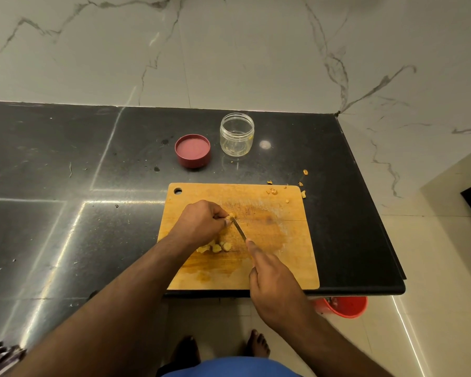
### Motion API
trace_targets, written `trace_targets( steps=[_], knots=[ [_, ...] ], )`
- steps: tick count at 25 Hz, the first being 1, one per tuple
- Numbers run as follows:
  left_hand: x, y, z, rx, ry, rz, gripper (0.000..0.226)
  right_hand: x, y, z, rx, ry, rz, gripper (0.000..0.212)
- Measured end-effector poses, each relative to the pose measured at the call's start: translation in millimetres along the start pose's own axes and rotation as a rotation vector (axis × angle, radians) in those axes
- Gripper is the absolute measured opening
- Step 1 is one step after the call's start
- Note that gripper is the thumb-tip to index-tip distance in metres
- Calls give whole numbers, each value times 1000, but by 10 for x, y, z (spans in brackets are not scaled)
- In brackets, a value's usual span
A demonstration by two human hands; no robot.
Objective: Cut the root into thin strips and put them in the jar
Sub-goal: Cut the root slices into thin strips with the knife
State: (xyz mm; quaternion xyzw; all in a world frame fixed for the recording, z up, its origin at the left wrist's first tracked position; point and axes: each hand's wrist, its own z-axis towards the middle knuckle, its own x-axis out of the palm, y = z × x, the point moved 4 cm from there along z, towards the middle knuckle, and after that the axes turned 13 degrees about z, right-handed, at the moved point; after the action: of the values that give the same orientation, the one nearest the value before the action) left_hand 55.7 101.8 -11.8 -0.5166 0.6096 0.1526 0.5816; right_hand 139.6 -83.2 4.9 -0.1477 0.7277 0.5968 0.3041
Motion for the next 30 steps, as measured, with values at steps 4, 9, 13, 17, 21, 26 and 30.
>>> trace_targets(
  steps=[4, 9, 13, 17, 21, 26, 30],
  knots=[
    [1, -3, 1, 2, -3, 2, 28, 120, 23, 6, 25, 67, -83, 56],
    [-6, 1, 29, 0, 17, 8, 27, 10, -8, 51, 68, 36, 111, 53],
    [-29, -27, 30, -5, 26, 10, 26, 5, 70, 70, 87, 181, -214, 68],
    [-37, -31, 14, -17, 32, 2, 25, -119, 86, 39, 52, 215, -470, 73],
    [-38, -35, 14, -27, 54, -7, 25, -227, -29, 37, 27, 94, -312, 61],
    [-61, -60, 26, -8, 96, -5, 28, -431, -189, 84, -17, 22, -87, 49],
    [-45, -65, 36, 15, 95, -1, 28, -450, -244, 85, -41, 55, -94, 49]
  ],
)
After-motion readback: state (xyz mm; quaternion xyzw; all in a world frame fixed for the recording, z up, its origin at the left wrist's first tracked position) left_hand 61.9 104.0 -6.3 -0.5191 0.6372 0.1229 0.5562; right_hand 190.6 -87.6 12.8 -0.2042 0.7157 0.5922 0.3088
